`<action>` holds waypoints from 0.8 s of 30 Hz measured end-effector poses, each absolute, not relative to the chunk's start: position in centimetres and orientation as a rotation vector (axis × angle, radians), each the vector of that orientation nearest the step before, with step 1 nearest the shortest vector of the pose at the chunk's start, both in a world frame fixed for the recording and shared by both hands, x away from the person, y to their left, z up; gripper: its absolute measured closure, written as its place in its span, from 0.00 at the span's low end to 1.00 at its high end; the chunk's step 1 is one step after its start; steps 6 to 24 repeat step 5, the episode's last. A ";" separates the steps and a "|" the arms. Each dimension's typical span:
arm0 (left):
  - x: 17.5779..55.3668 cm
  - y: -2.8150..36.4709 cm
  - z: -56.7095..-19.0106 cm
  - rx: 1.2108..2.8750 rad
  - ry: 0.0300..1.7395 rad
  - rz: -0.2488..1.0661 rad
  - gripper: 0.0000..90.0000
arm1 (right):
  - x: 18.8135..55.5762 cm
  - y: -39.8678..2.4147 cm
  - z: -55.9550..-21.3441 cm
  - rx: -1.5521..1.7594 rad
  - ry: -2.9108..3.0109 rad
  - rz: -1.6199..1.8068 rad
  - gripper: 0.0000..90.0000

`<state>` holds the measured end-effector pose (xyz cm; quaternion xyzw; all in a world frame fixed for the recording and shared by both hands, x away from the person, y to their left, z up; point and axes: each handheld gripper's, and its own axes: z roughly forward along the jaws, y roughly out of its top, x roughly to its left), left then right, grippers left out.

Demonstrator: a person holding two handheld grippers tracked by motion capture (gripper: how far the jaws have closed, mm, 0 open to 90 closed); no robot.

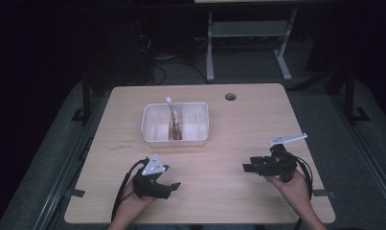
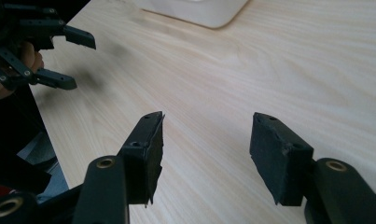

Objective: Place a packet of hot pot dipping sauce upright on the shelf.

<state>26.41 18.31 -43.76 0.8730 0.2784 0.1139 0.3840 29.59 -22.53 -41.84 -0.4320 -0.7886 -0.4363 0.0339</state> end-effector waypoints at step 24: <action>26.4 18.3 -43.8 2.223 0.710 0.290 0.28 | 28.9 -22.8 -42.5 -1.343 -2.441 -1.332 0.46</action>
